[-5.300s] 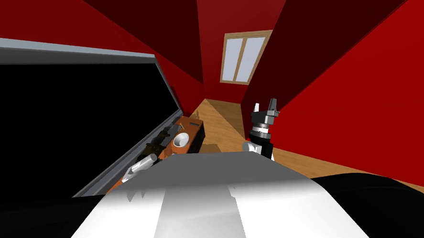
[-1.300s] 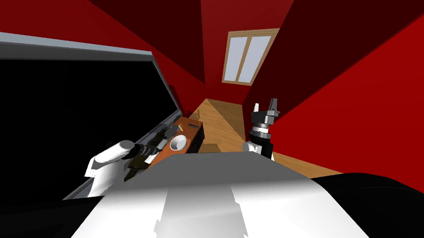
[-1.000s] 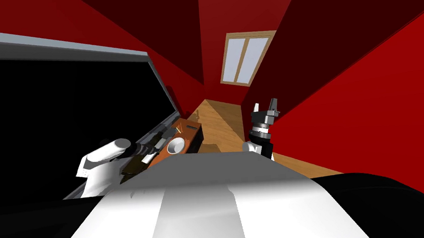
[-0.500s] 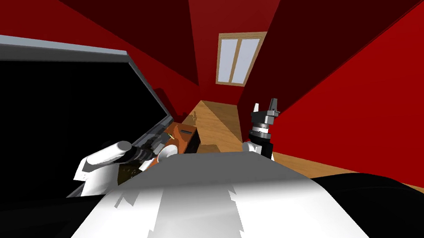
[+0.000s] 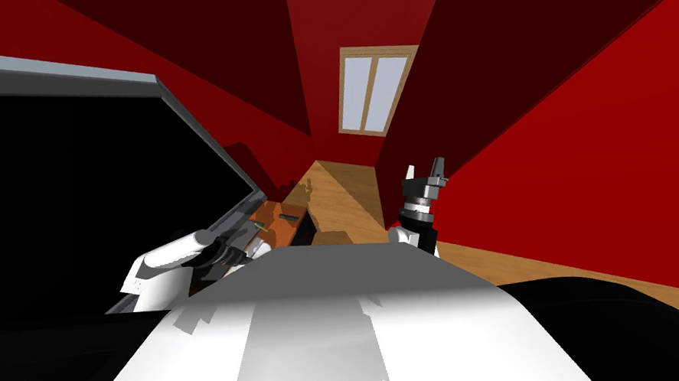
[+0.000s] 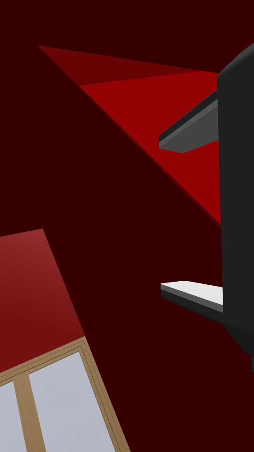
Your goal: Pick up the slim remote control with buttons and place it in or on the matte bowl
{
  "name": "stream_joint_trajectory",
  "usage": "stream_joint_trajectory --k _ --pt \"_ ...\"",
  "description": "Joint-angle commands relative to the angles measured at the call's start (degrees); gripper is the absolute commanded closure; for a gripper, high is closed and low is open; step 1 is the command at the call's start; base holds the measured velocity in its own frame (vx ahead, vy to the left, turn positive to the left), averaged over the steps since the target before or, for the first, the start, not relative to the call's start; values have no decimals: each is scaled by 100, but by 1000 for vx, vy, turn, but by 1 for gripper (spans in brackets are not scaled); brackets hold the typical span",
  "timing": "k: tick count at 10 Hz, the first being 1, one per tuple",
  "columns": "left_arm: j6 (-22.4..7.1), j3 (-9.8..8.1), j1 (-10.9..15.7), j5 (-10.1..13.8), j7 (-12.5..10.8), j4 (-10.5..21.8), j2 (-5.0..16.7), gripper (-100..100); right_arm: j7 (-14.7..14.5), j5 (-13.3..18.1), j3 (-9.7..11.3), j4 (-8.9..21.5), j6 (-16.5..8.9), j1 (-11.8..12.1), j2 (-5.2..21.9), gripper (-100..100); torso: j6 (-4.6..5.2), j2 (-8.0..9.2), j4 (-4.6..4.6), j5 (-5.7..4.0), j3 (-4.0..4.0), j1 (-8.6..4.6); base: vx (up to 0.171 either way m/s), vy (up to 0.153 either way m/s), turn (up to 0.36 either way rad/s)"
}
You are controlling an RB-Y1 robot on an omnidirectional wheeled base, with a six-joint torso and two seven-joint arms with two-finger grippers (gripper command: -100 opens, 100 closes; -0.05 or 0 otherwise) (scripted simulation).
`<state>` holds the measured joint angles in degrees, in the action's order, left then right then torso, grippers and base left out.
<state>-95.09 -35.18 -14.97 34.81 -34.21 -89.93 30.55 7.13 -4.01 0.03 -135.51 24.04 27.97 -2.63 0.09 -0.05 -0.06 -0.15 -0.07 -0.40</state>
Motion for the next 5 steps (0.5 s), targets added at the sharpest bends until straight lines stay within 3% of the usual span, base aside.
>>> stream_joint_trajectory --k 1,4,5 --pt "0 0 0 0 0 0 0 -100 0 0 0 0 0 0 0 0 0 0 0 0 0 0 0 0 0" --pt "0 0 0 0 0 0 0 -100 0 0 0 0 0 0 0 0 0 11 3 3 7 10 0 0 0" --pt "0 0 0 0 0 0 0 0 0 0 0 0 0 0 0 0 0 12 3 3 7 10 0 0 0"
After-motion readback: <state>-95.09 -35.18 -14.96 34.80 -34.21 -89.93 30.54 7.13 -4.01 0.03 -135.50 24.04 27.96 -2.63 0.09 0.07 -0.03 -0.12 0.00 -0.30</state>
